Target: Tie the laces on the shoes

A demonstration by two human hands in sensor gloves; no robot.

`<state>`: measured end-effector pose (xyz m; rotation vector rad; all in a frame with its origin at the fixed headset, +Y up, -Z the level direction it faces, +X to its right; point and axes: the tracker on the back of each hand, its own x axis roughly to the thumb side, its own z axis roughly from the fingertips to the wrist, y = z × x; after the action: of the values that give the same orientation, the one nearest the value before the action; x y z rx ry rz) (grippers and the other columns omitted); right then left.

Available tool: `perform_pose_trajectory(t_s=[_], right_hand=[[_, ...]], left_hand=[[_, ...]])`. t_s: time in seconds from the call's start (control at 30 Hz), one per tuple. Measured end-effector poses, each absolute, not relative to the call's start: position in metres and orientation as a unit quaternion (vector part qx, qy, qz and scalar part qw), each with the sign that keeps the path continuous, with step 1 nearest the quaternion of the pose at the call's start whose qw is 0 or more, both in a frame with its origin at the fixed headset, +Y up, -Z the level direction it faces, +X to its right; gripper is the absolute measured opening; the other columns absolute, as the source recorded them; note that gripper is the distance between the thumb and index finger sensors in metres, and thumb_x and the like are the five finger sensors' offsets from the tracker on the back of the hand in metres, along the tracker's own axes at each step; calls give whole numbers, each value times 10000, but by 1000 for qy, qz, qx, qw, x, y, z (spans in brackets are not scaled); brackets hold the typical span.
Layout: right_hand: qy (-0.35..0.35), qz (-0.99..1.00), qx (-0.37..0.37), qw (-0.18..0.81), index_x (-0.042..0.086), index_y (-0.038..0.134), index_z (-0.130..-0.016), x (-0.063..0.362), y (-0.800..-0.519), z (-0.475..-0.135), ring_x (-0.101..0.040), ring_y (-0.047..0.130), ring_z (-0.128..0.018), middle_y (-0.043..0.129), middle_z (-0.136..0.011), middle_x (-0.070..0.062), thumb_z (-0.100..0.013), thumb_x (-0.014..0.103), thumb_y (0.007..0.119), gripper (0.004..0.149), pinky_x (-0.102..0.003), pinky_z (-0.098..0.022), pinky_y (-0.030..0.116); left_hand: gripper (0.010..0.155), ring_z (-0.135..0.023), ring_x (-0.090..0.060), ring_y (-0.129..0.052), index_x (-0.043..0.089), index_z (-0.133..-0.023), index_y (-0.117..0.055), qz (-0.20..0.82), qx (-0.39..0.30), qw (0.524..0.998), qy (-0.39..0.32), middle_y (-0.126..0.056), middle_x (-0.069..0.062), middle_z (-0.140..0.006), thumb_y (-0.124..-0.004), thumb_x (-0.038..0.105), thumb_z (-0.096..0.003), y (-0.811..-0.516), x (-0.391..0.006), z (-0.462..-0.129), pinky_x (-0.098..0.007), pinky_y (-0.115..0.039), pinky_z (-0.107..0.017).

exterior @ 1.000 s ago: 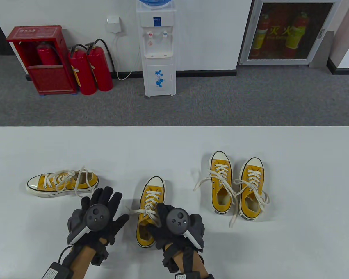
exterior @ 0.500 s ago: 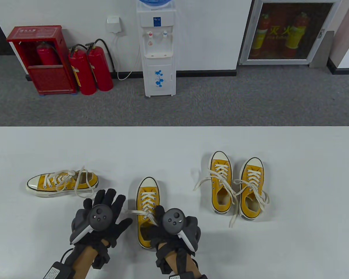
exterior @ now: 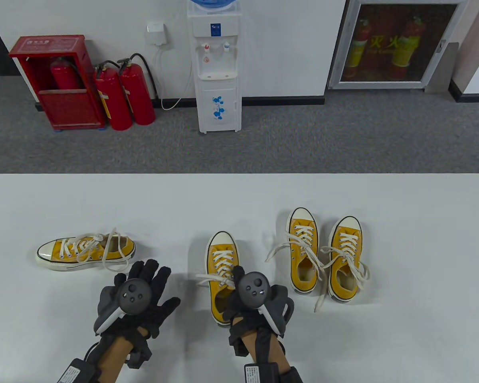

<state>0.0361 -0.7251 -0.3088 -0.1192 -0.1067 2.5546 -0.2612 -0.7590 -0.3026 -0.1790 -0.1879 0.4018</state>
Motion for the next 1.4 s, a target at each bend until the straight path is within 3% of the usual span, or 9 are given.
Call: perform_pose_trajectory(t_s=[0.3, 0.73, 0.97, 1.2, 1.4], right_hand=[[-84, 959, -117, 242, 147, 683, -991, 81, -724, -341, -147, 1002, -209, 853, -837, -71, -435, 225, 801, 574, -358, -253, 865], [-83, 970, -114, 199, 185, 677, -996, 72, -751, -358, -139, 1020, -257, 845, -855, -41, -445, 237, 773, 562, -357, -310, 878], [-71, 962, -111, 240, 201, 714, -989, 80, -754, -359, -170, 1024, -346, 852, -872, -39, -453, 263, 801, 546, -411, -380, 855], [-64, 967, -97, 226, 207, 678, -1013, 81, -740, -351, -205, 995, -503, 784, -943, -54, -455, 374, 800, 595, -460, -476, 805], [-64, 966, -59, 242, 213, 612, -1058, 85, -720, -337, -347, 796, -876, 588, -1082, -71, -432, 533, 795, 726, -630, -698, 536]], left_hand=[[865, -1159, -416, -32, 342, -1158, -306, 217, -101, 967, -88, -118, -57, -1266, -609, 719, -441, -765, -263, -305, -751, -12, -695], [865, -1160, -418, -41, 340, -1158, -314, 218, -99, 967, -83, -129, -58, -1266, -612, 717, -439, -765, -265, -306, -752, -14, -697], [859, -1164, -410, -42, 343, -1155, -321, 220, -99, 967, -80, -137, -55, -1267, -614, 715, -438, -766, -266, -306, -751, -14, -699], [857, -1164, -412, -52, 342, -1155, -326, 218, -92, 968, -86, -145, -56, -1268, -615, 714, -439, -763, -264, -305, -751, -16, -699], [859, -1163, -413, -49, 342, -1155, -325, 216, -87, 968, -89, -142, -54, -1268, -615, 714, -438, -762, -263, -305, -751, -14, -699]])
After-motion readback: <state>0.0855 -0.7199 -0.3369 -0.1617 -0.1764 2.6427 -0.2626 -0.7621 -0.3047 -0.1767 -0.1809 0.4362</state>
